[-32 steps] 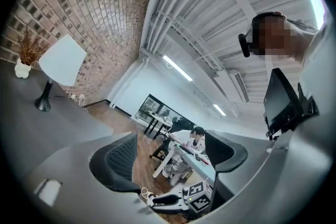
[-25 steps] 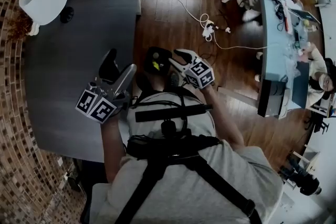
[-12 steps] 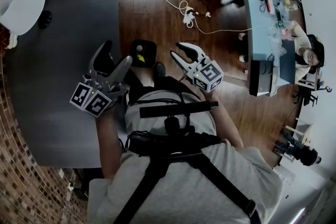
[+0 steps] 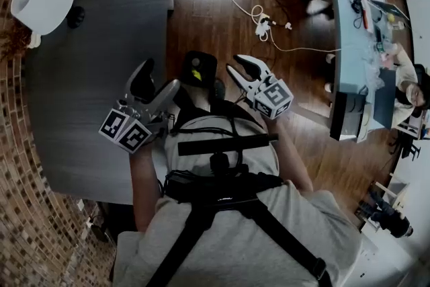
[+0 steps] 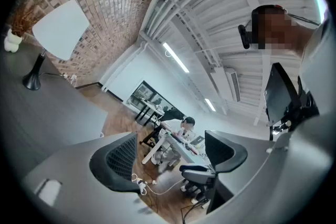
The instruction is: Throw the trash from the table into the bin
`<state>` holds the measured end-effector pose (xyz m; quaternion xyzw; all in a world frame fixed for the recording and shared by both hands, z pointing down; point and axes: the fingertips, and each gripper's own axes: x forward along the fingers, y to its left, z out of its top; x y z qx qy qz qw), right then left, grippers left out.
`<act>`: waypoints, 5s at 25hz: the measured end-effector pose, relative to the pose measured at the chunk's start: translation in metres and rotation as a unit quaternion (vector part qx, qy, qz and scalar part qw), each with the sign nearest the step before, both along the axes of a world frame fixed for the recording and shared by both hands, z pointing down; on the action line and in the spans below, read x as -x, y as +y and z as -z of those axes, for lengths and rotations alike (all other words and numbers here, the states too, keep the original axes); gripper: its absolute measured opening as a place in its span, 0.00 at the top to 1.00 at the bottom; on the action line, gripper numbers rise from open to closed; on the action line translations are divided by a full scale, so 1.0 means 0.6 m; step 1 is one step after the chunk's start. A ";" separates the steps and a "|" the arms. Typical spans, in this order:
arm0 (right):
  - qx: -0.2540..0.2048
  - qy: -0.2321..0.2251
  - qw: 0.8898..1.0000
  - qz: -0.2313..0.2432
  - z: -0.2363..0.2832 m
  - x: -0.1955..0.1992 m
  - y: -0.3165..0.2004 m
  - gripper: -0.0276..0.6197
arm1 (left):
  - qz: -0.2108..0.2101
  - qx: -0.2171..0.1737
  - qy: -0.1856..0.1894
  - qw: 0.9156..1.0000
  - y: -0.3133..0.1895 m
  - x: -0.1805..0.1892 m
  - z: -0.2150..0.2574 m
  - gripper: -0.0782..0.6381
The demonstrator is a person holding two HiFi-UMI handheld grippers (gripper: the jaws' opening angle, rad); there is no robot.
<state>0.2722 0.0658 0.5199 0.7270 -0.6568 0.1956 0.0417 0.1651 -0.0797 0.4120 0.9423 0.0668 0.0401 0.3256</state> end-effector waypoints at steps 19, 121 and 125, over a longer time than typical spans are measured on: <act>-0.039 -0.027 0.999 -0.018 0.005 -0.054 0.022 0.75 | -0.046 -0.036 -0.034 0.998 0.085 -0.090 -0.004 0.34; -0.019 -0.015 0.999 0.045 0.001 -0.010 -0.006 0.75 | -0.033 -0.018 -0.035 0.999 0.088 -0.060 -0.008 0.34; -0.020 -0.015 0.999 0.045 -0.003 -0.011 -0.003 0.75 | -0.031 -0.018 -0.038 0.999 0.091 -0.059 -0.011 0.34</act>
